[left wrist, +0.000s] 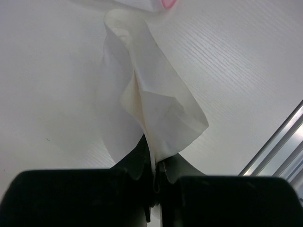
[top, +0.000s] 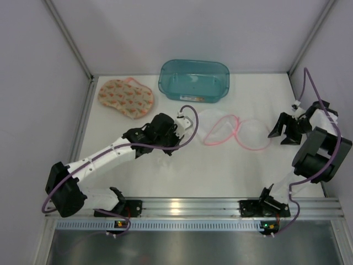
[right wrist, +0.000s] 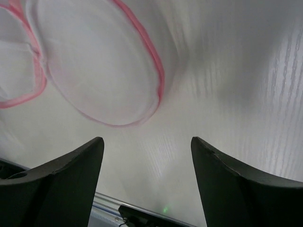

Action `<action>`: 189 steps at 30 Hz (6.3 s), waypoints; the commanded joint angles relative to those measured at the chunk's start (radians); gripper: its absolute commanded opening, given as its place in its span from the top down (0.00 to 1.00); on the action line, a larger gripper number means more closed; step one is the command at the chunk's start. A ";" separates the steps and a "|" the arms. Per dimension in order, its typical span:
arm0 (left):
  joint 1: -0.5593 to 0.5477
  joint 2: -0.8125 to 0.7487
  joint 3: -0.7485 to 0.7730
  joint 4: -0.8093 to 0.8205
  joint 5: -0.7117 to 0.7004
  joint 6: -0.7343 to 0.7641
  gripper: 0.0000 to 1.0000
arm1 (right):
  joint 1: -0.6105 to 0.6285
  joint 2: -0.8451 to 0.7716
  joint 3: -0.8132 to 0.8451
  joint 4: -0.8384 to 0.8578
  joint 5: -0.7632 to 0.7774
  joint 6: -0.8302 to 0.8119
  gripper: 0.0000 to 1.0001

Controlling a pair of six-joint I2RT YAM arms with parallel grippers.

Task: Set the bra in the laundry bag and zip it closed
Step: Pick up the laundry bag at the center of the board, then place the bra in the laundry bag.

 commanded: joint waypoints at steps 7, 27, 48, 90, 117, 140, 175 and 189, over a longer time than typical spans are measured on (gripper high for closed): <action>0.049 -0.016 0.074 0.005 0.087 -0.038 1.00 | -0.020 0.091 -0.080 0.186 -0.046 0.066 0.31; 0.218 0.006 0.169 -0.003 0.264 -0.136 1.00 | 0.055 0.184 -0.008 0.193 -0.336 -0.016 1.00; 0.247 0.021 0.312 0.000 0.577 -0.263 1.00 | 0.345 -0.297 -0.027 -0.081 -0.666 -0.046 1.00; -0.061 0.312 0.379 -0.174 -0.321 -0.533 1.00 | 0.459 -0.200 -0.116 -0.233 -0.836 -0.152 1.00; 0.106 0.641 0.591 -0.225 -0.345 -0.702 0.69 | 0.365 -0.145 -0.149 -0.314 -0.884 -0.192 1.00; 0.259 0.217 0.186 -0.089 0.160 -0.455 0.43 | 0.365 -0.112 -0.146 -0.303 -0.835 -0.192 1.00; -0.031 0.740 0.543 -0.075 -0.068 -0.944 1.00 | 0.384 -0.123 -0.136 -0.372 -0.927 -0.254 1.00; 0.132 0.345 0.340 -0.101 -0.077 -0.765 1.00 | 0.416 -0.039 -0.002 -0.555 -1.008 -0.450 1.00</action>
